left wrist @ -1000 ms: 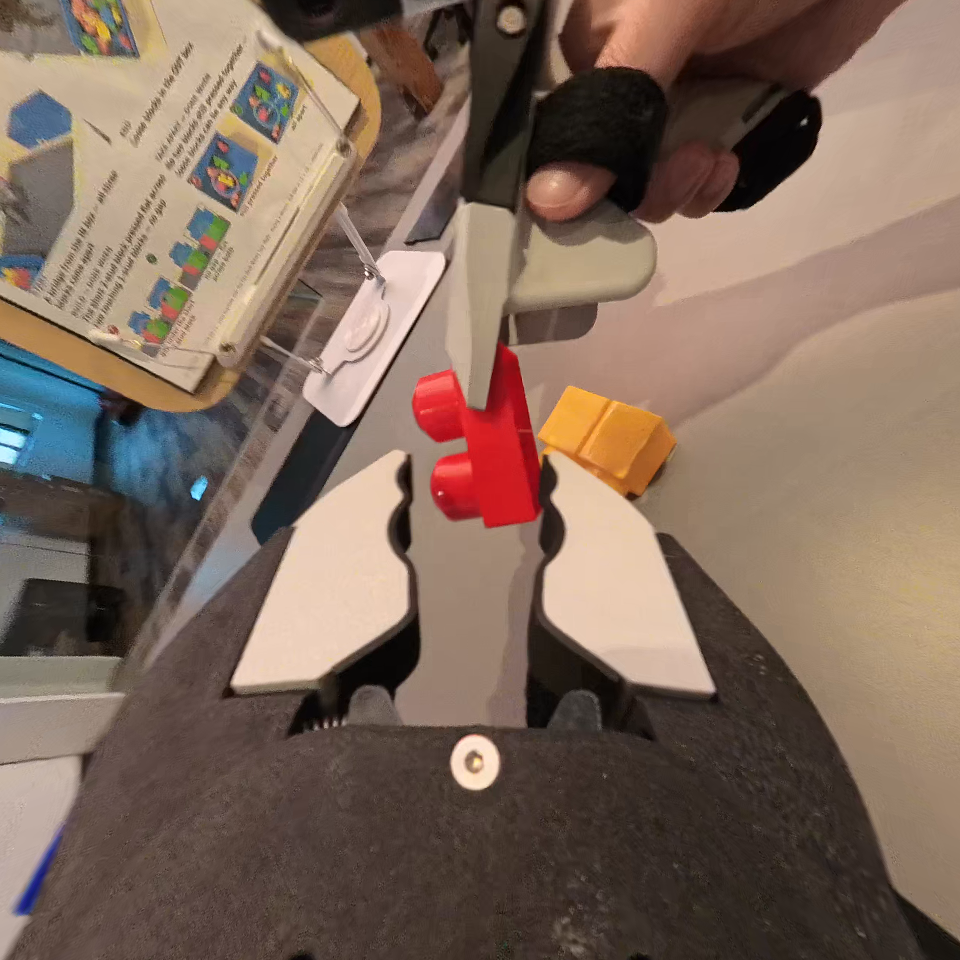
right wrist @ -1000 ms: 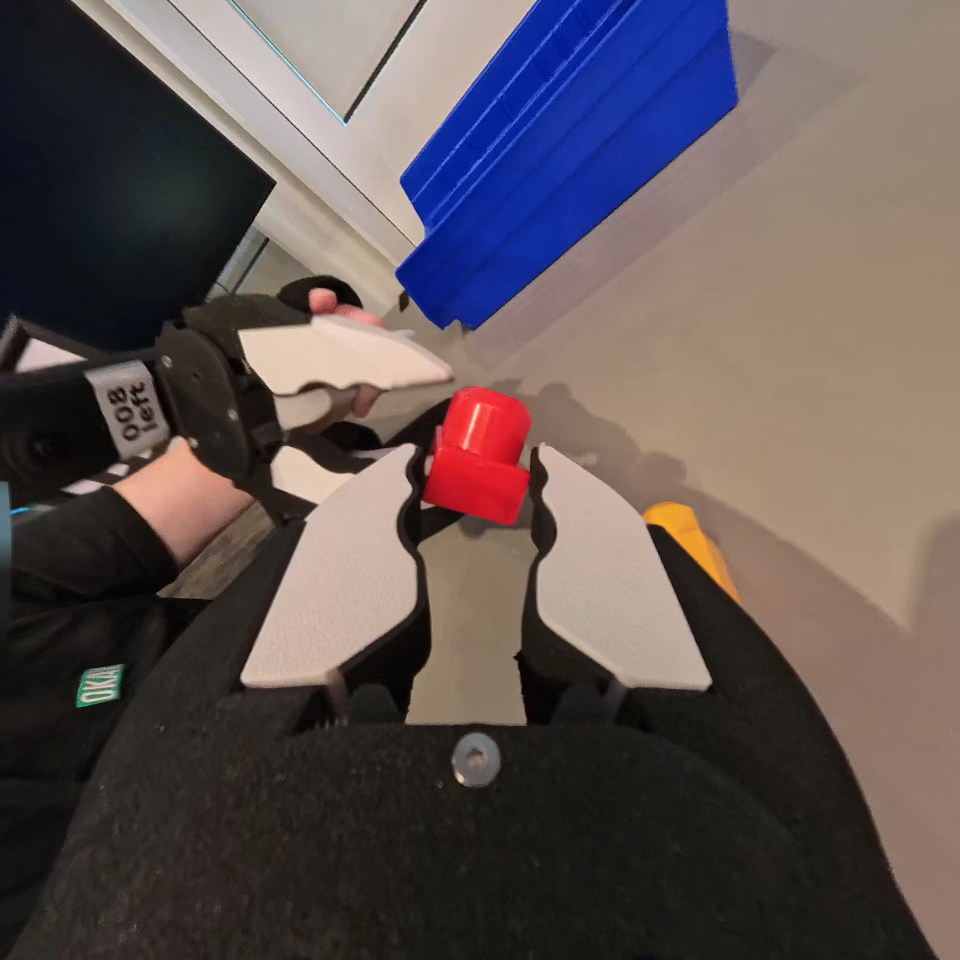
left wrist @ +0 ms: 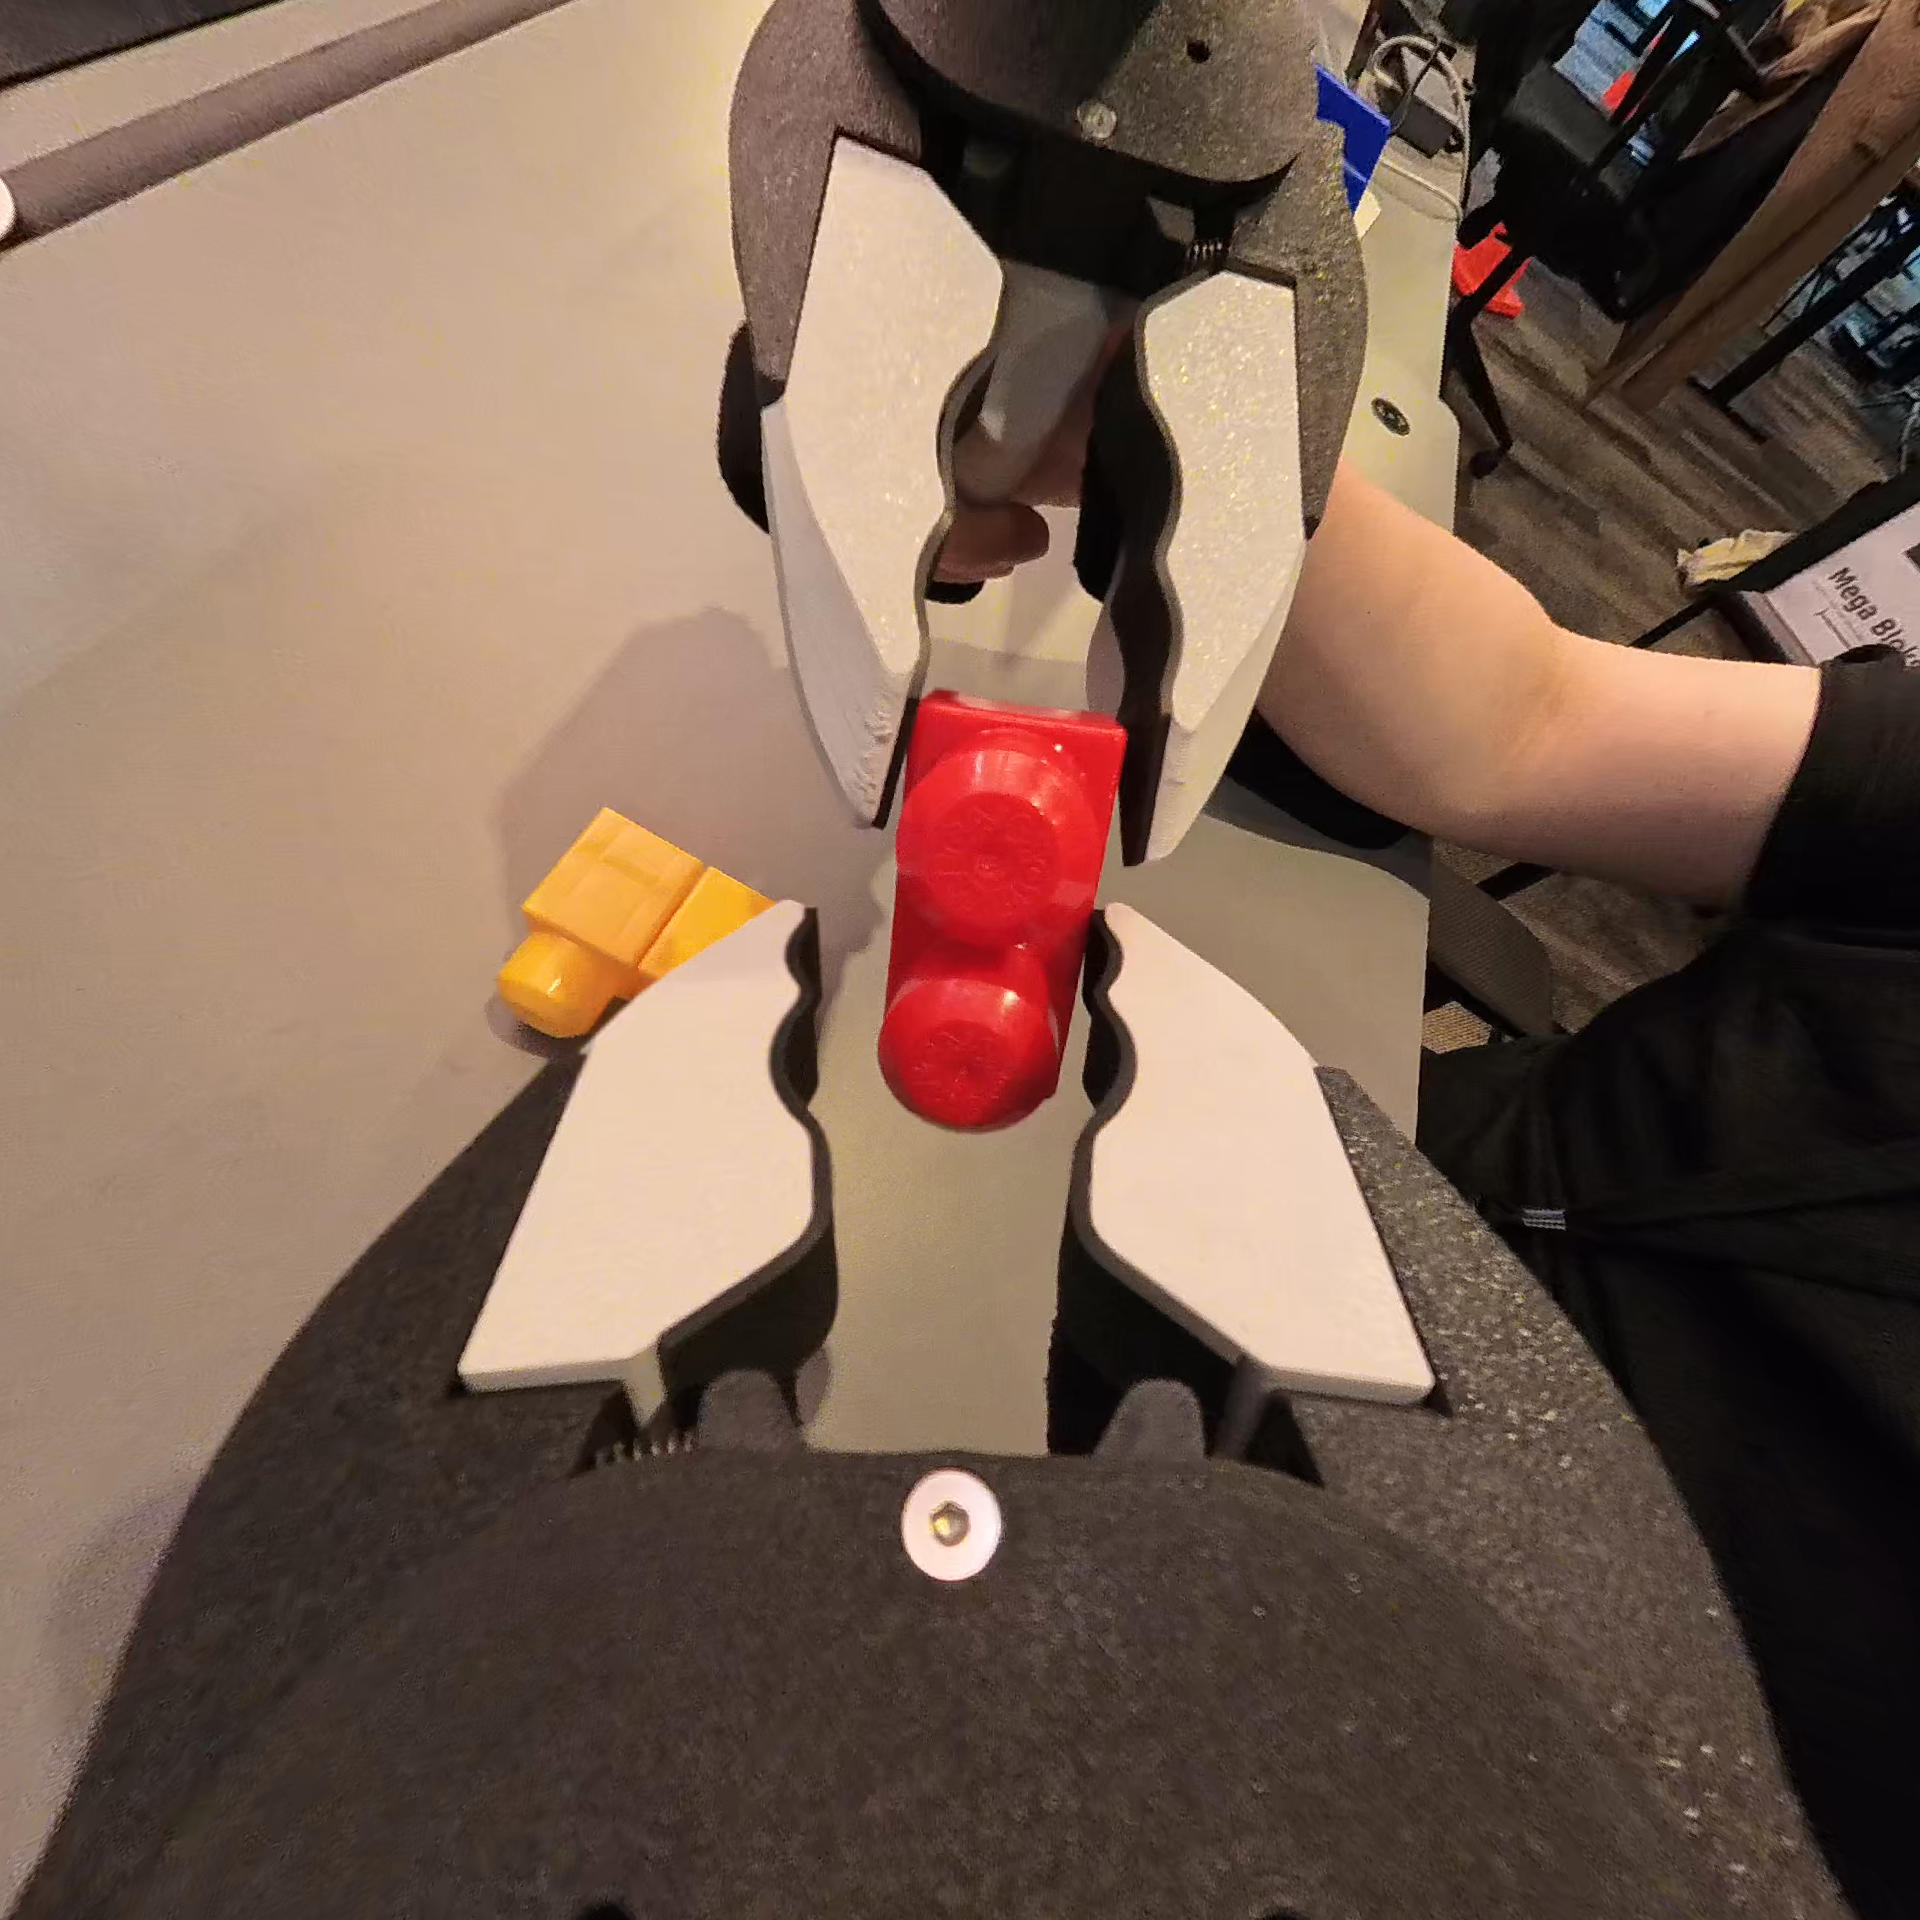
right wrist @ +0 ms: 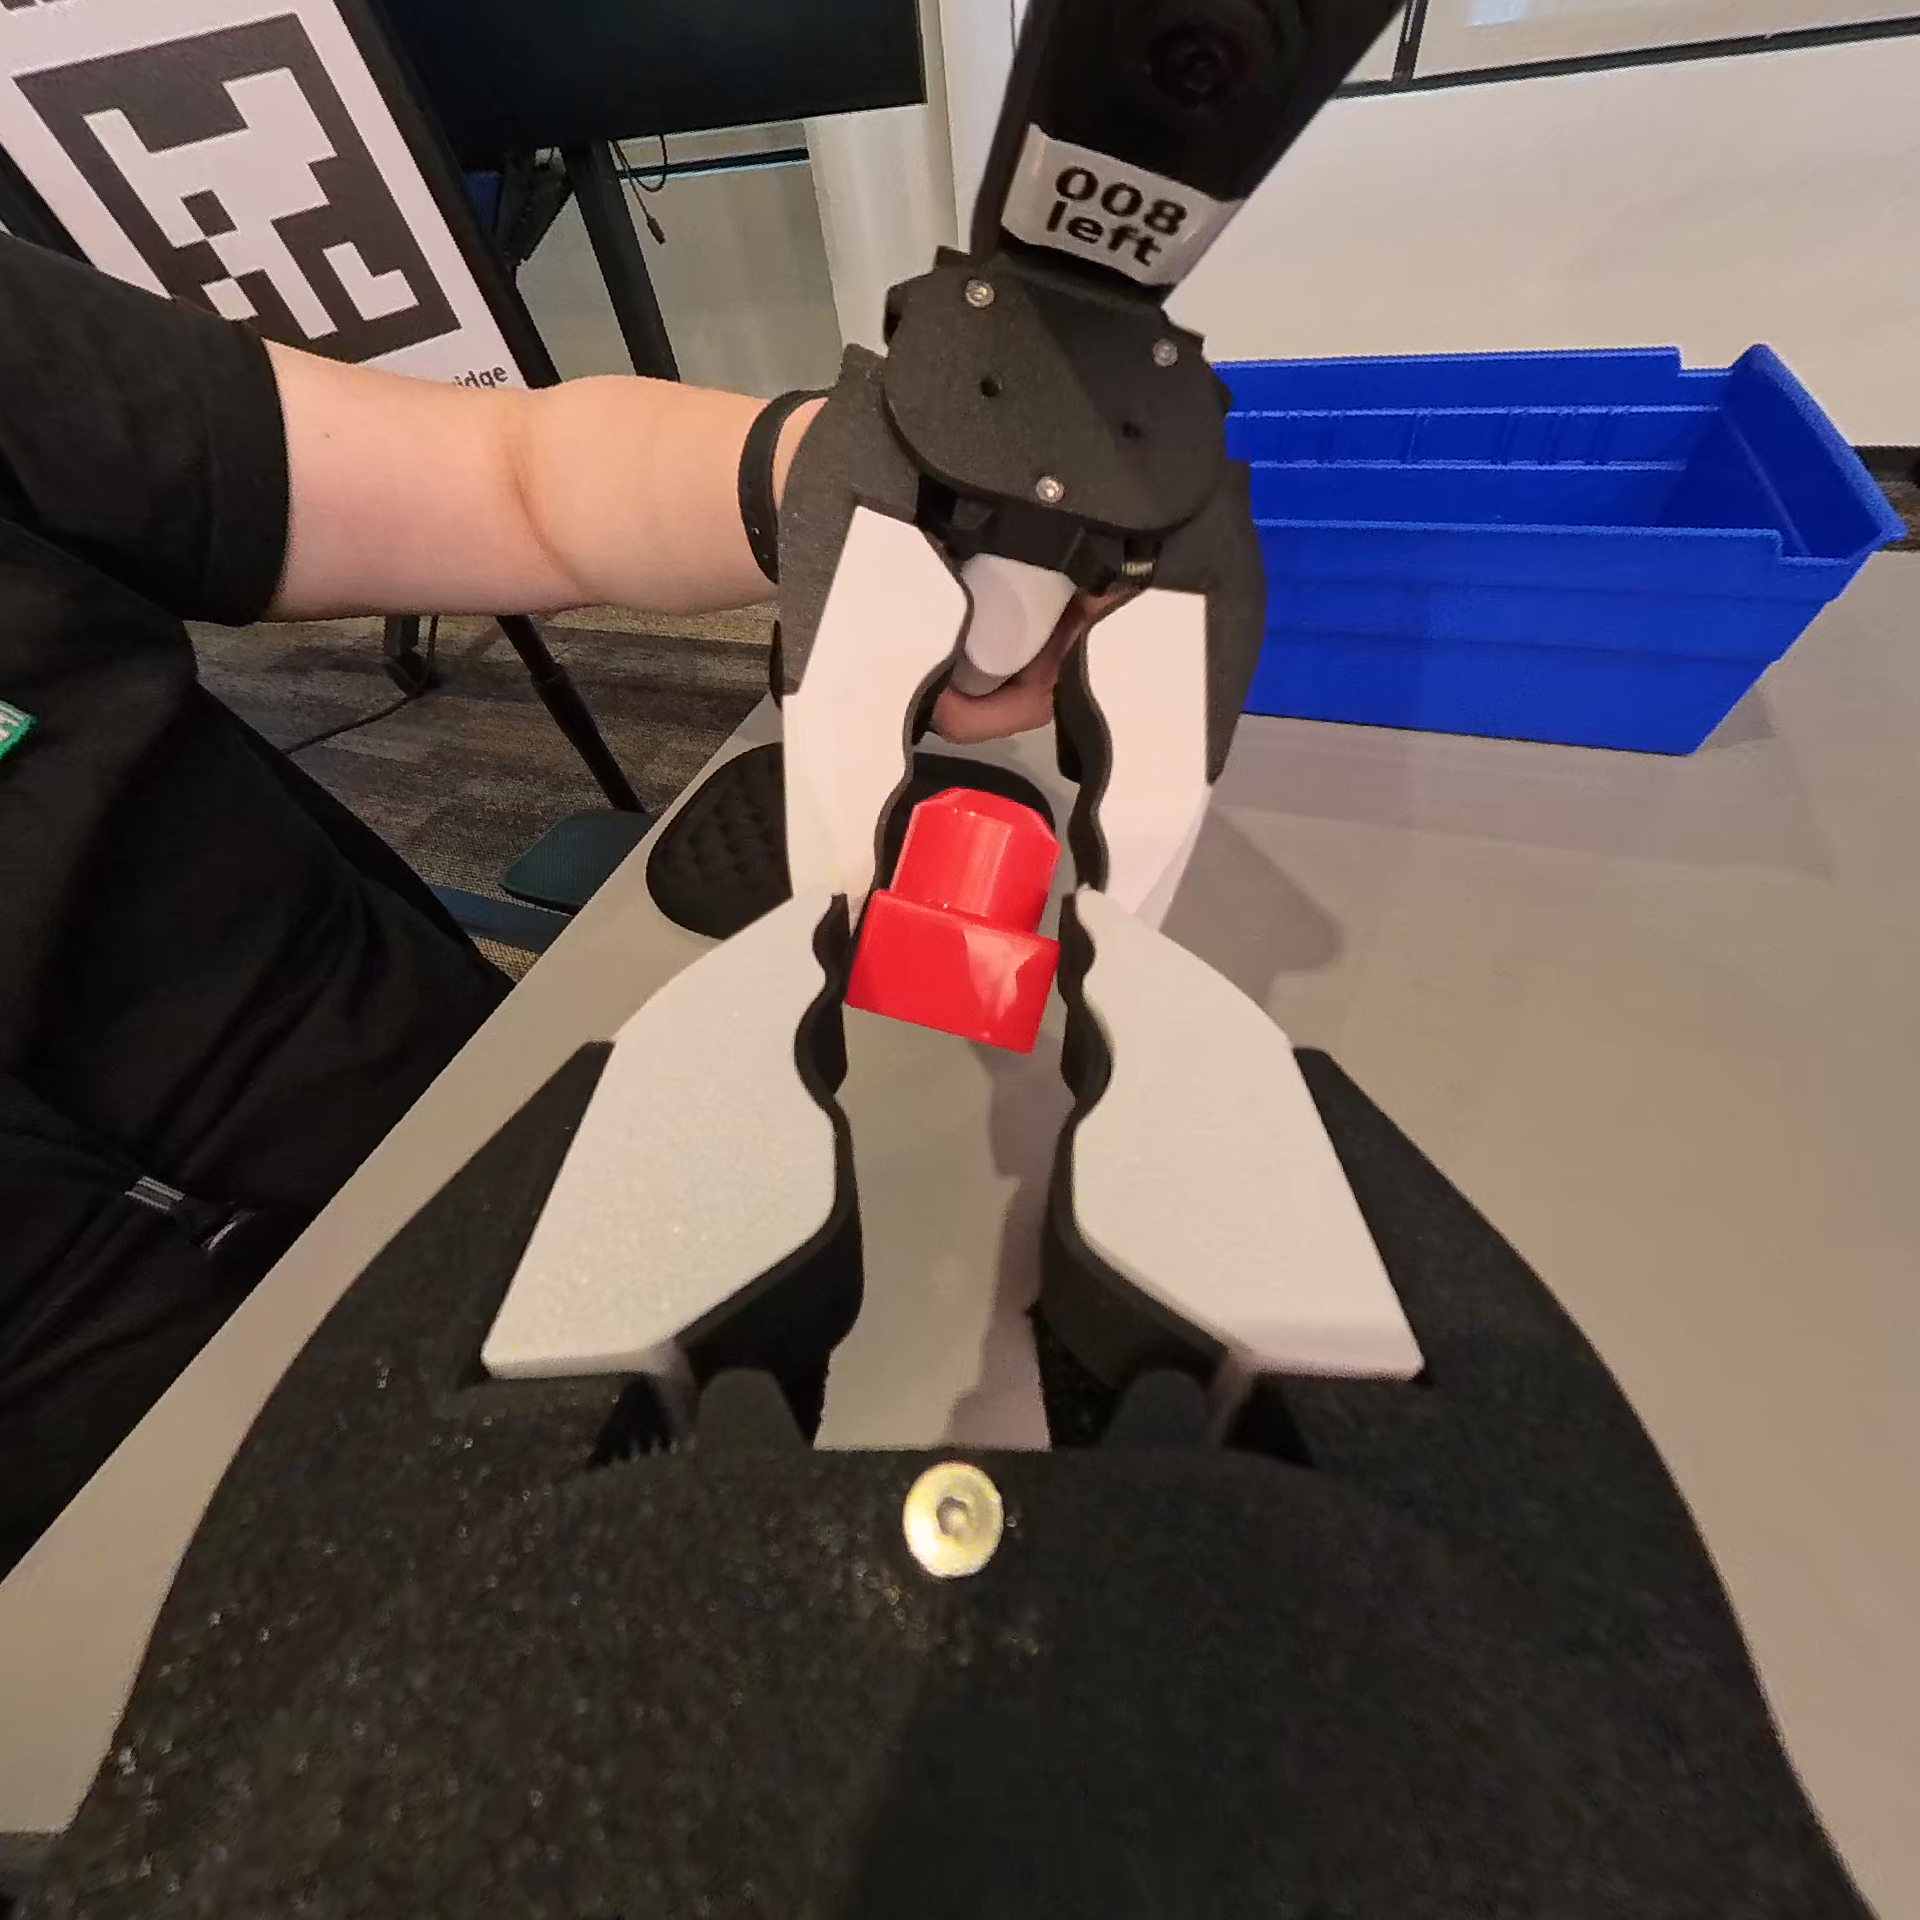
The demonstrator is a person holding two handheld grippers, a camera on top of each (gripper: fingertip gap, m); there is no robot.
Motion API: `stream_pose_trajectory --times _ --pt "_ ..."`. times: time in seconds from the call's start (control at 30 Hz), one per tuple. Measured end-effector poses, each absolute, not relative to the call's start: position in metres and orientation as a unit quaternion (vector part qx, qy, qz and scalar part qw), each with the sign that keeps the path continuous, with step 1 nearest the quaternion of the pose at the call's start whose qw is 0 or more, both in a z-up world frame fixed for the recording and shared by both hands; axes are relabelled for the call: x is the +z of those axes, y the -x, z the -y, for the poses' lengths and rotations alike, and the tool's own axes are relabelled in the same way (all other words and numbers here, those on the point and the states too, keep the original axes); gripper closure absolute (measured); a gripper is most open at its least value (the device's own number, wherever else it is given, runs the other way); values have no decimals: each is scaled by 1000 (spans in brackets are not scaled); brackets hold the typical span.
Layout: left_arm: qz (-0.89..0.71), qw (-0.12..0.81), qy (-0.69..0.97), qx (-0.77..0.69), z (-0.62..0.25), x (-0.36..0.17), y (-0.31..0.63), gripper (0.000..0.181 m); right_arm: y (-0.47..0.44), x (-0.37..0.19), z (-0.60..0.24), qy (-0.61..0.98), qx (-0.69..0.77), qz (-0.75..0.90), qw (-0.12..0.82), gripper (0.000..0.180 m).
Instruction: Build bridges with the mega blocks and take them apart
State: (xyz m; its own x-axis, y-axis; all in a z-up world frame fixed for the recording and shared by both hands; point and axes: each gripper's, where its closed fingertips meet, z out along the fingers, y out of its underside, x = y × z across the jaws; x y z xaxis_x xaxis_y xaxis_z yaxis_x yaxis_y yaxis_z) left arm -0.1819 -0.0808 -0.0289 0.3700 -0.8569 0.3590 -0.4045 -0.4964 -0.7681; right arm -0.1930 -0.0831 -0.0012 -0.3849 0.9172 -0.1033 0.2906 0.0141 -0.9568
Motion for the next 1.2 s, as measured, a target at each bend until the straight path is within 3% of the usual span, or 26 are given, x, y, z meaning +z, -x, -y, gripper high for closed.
stream_pose_trajectory --times 0.07,0.3,0.53,0.8,0.93,1.2 --pt "-404 289 780 -381 79 -32 183 124 193 -1 84 464 527 646 298 142" --pt "-400 270 783 -394 81 -36 180 120 194 -1 86 461 522 652 299 142" --pt "-411 274 764 -414 86 -35 172 141 193 -1 86 459 527 650 300 142" --pt "-406 308 754 -414 83 -27 173 144 193 6 82 459 551 627 304 142" --pt "-385 322 757 -419 78 -22 181 144 194 0 67 504 516 615 319 111" --pt "-330 349 788 -385 69 -26 231 144 170 -60 32 637 303 654 273 102"
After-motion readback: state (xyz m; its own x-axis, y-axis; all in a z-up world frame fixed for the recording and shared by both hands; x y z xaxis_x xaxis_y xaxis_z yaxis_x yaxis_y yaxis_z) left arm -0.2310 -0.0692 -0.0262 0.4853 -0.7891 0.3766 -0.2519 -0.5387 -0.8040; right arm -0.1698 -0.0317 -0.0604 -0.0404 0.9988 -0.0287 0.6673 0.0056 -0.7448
